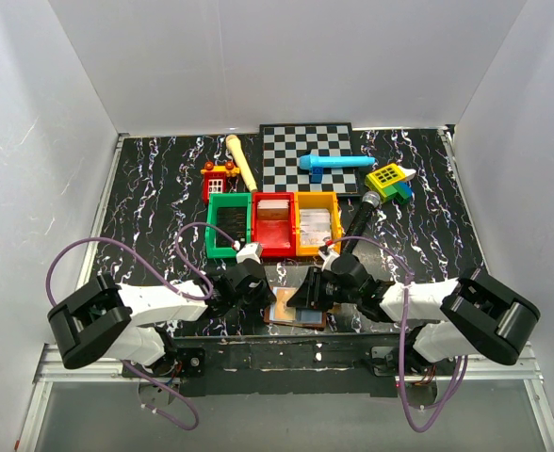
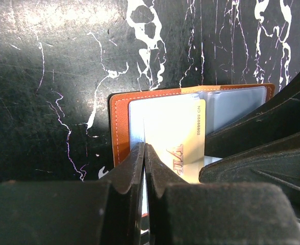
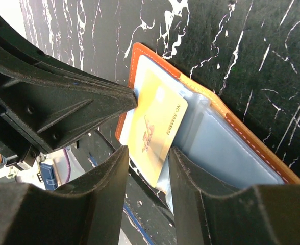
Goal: Take the credit cards out of the card holder
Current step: Remove the credit card from the card holder.
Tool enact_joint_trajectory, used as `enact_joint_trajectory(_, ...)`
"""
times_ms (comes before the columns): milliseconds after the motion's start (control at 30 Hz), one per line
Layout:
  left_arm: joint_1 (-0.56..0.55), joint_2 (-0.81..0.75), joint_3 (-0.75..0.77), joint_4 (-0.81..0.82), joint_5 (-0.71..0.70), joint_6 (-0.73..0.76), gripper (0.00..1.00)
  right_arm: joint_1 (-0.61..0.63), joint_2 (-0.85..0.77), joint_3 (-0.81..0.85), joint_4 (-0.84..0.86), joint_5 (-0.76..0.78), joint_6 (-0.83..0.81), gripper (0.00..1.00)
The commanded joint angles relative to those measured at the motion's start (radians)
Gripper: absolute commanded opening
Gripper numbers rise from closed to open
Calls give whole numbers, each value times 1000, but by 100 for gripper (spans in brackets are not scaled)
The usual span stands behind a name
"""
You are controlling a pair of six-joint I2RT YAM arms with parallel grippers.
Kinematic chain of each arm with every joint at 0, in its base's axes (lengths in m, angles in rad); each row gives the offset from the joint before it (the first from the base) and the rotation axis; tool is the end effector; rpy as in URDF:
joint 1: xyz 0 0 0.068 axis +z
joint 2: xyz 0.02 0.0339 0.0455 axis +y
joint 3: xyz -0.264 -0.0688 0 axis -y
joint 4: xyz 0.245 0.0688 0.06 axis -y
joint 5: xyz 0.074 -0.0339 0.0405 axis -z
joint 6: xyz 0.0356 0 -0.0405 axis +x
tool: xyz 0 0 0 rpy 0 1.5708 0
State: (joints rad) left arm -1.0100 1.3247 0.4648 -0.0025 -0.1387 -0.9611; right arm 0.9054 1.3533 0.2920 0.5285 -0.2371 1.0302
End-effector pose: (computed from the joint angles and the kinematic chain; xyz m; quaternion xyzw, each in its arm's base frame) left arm 0.1276 -0.1939 0.1401 -0.0012 0.9360 -0.2525 0.2453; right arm 0.1345 0.1849 0.1315 -0.0048 0.8642 0.4639 0.1947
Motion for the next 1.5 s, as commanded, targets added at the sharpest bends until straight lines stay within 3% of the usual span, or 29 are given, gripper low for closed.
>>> enact_joint_trajectory(0, 1, 36, -14, -82, 7, 13, 0, 4, -36, -7, 82, 15, 10, 44)
enact_joint_trajectory(1300, 5, -21, -68, -14, 25, 28, 0, 4, 33, 7, 257, -18, 45, 43)
enact_joint_trajectory(1467, 5, -18, -69, -11, 25, 28, 0, 4, 27, 3, 269, -11, 48, 37)
